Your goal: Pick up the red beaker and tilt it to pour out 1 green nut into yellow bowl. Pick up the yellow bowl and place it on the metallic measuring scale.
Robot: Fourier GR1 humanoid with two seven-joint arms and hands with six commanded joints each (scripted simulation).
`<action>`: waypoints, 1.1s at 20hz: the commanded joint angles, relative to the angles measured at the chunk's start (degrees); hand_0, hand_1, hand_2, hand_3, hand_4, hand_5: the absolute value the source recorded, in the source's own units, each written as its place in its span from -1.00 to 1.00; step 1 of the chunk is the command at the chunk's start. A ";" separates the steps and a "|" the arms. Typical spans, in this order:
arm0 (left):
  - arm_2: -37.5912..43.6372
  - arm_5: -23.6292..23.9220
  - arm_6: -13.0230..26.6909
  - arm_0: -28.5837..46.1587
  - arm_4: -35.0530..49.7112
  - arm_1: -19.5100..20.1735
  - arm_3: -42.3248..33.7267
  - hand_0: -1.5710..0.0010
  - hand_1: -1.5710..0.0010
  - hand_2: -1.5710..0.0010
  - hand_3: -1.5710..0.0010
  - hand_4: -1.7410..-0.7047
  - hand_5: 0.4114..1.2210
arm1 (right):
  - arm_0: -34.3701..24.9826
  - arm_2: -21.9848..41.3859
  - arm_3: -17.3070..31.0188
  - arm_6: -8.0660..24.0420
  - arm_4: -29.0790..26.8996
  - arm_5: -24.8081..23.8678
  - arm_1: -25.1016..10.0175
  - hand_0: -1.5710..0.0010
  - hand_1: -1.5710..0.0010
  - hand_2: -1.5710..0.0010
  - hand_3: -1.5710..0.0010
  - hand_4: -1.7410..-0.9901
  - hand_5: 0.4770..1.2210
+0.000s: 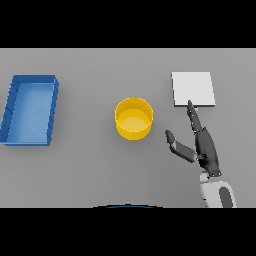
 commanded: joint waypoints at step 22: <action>4.89 -2.59 16.18 41.43 21.18 -2.84 -43.35 0.23 0.30 0.33 0.31 0.48 -0.38 | 0.16 -0.26 1.16 -0.63 -0.80 0.59 -0.16 1.00 1.00 1.00 1.00 0.57 -0.48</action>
